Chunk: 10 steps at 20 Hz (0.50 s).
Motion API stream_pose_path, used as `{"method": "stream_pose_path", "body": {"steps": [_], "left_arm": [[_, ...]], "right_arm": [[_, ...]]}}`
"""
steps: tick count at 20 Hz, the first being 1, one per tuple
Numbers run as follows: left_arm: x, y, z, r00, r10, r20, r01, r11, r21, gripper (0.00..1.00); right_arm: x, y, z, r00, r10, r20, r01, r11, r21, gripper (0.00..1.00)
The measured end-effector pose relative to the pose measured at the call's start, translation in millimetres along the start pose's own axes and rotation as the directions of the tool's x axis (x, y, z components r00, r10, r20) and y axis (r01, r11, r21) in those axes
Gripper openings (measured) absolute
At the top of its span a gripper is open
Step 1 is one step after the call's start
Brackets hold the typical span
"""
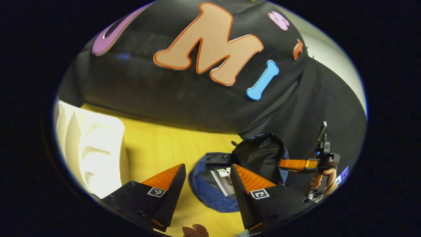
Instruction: Open the schoolbag, grab two books from the bookshelf and put them into the schoolbag.
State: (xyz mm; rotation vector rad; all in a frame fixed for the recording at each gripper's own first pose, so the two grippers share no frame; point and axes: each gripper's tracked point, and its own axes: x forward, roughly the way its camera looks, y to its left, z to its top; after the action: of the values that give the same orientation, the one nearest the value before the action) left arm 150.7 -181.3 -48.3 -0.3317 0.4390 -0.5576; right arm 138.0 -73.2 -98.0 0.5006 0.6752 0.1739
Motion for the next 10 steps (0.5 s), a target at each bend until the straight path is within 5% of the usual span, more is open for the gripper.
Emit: {"method": "stream_pose_path", "body": {"steps": [5, 10], "left_arm": [[-55.7, 30.4, 36.3, 0.988, 0.107, 0.115, -0.121, 0.985, 0.123, 0.81], [-104.2, 61.9, 65.9, 0.951, 0.211, 0.227, -0.266, 0.932, 0.246, 0.88]], "right_arm": [[11.1, 9.3, -9.0, 1.000, 0.001, 0.003, -0.001, 1.000, -0.005, 0.03], [10.4, 8.9, -9.6, 1.000, 0.000, 0.005, 0.000, 1.000, -0.006, 0.03]]}}
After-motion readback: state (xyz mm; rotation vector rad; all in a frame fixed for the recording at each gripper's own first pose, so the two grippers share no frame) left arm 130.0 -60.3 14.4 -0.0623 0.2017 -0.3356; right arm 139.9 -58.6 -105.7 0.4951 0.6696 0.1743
